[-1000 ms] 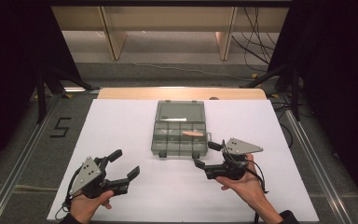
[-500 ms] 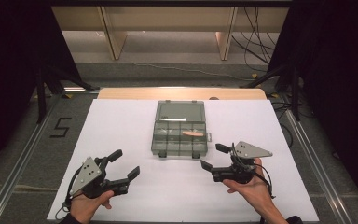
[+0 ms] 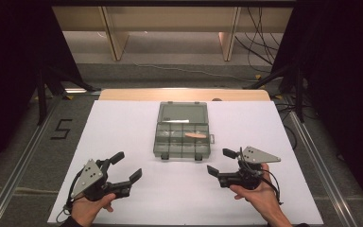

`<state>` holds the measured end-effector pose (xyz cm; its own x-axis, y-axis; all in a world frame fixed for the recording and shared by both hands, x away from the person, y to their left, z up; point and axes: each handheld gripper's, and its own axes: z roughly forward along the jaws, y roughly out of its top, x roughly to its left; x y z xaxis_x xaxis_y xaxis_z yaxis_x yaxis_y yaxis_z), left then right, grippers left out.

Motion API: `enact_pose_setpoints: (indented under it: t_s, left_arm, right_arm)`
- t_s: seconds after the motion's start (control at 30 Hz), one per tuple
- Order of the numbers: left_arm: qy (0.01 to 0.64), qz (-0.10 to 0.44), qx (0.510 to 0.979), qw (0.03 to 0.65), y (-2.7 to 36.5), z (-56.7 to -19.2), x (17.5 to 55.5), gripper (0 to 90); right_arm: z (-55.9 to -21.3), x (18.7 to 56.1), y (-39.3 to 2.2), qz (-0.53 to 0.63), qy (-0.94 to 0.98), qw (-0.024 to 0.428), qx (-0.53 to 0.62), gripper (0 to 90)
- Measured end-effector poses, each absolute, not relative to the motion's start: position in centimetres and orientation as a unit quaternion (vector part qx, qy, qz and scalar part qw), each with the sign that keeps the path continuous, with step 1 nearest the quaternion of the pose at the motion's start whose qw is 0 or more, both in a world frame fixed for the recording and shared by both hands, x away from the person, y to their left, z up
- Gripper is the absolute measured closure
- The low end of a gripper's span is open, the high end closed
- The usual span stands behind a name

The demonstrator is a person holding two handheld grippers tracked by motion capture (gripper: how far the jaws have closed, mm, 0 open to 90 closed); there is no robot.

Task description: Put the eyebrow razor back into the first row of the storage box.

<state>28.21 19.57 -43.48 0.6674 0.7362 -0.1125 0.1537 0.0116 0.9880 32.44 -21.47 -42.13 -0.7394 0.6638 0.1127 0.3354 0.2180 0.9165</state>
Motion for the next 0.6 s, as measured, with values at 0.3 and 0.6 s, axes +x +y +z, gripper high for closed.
enact_pose_setpoints:
  t_s: [0.3, 0.6]
  left_arm:
    - [0.334, 0.232, 0.664, 0.628, 19.5, -43.5, 28.2, 16.0]
    - [0.335, 0.232, 0.664, 0.627, 19.6, -43.5, 28.2, 16.0]
  right_arm:
    - [-42.6, 31.9, -21.5, 0.533, 0.764, 0.150, 0.330, 17.0]
    - [-42.8, 31.3, -22.0, 0.528, 0.764, 0.153, 0.338, 16.9]
